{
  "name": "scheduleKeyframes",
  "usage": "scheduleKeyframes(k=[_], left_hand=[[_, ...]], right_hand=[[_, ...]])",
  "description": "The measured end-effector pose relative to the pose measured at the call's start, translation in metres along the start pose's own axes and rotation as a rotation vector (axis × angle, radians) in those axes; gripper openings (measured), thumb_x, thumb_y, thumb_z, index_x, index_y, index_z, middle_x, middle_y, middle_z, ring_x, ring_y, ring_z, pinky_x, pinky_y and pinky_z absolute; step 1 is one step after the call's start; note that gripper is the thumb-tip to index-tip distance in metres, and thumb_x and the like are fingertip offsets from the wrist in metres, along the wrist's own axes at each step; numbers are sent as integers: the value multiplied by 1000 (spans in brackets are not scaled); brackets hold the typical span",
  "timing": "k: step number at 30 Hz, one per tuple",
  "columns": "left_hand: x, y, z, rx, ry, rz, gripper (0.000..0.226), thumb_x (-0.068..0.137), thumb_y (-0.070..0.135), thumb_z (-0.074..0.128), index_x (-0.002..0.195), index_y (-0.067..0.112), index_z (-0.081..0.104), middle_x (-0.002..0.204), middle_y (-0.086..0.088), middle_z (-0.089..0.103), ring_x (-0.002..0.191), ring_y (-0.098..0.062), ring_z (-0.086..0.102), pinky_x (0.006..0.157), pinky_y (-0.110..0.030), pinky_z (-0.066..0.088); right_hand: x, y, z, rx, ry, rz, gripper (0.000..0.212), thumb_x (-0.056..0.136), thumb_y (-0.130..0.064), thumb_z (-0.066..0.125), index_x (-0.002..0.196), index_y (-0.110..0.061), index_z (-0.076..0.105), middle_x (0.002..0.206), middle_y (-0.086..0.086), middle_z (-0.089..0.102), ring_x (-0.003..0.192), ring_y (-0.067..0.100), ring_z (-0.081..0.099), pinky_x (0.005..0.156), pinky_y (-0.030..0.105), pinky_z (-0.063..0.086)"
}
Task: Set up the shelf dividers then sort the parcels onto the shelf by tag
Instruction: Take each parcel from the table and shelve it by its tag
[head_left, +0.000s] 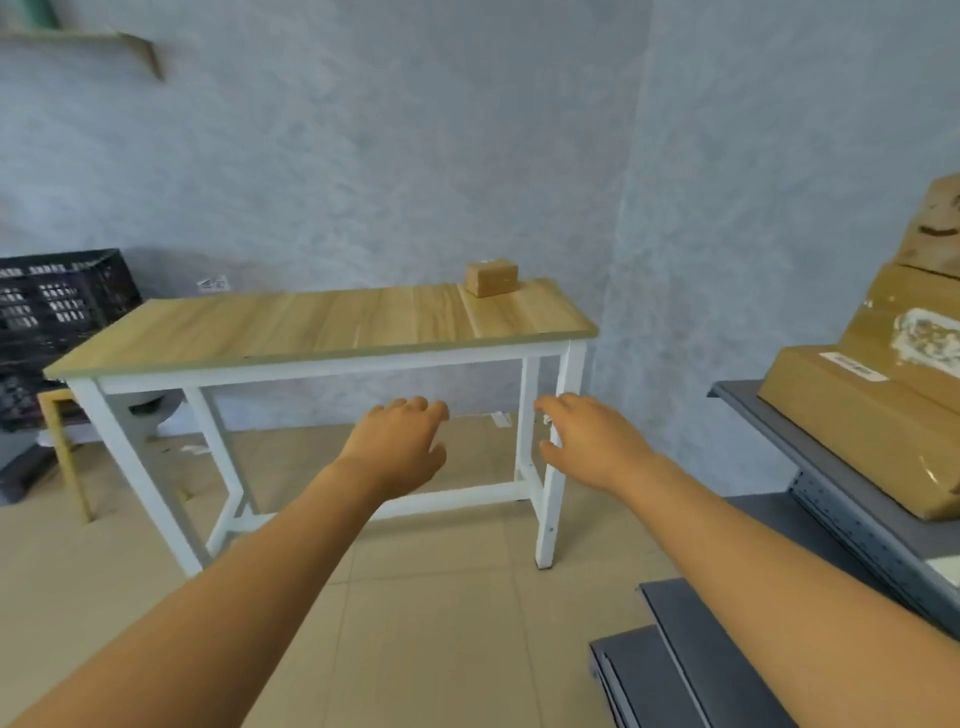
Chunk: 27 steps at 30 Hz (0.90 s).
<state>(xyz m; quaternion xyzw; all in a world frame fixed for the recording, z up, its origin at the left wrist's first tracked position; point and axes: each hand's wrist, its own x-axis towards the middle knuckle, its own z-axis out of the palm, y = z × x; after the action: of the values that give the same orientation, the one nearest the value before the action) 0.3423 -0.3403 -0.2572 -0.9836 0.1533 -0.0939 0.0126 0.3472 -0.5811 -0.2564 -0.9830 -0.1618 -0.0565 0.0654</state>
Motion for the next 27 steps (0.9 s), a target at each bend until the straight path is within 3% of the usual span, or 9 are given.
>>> scheduleKeyframes(k=[6,14,22,27], left_hand=[[73,-86,26,3,-6,-137,41,98,36,47,136,20,46,127,-4,57,115,-25,54,91,-36,42],[224,-191,65,9,10,-159,41,98,36,48,136,19,47,125,-4,58,114,-26,55,90,-37,44],[364,-240,91,26,-14,-68,42,99,35,46,137,19,46,128,-4,57,117,-25,54,99,-40,43],[447,-255,118,2,-18,-39,41,98,37,46,135,20,47,126,-3,58,115,-24,55,97,-40,45]], right_hand=[[134,-19,27,24,-4,-113,51,99,-30,51,147,-17,40,138,8,53,128,29,47,99,42,46],[314,-26,61,-68,17,-124,45,99,-27,50,142,-14,44,134,7,54,125,28,48,98,41,45],[435,28,73,-42,6,-17,43,97,-25,51,138,-13,46,129,7,55,118,28,51,88,37,46],[512,78,81,-14,-4,54,47,96,-29,52,141,-17,45,134,6,54,122,28,50,94,40,47]])
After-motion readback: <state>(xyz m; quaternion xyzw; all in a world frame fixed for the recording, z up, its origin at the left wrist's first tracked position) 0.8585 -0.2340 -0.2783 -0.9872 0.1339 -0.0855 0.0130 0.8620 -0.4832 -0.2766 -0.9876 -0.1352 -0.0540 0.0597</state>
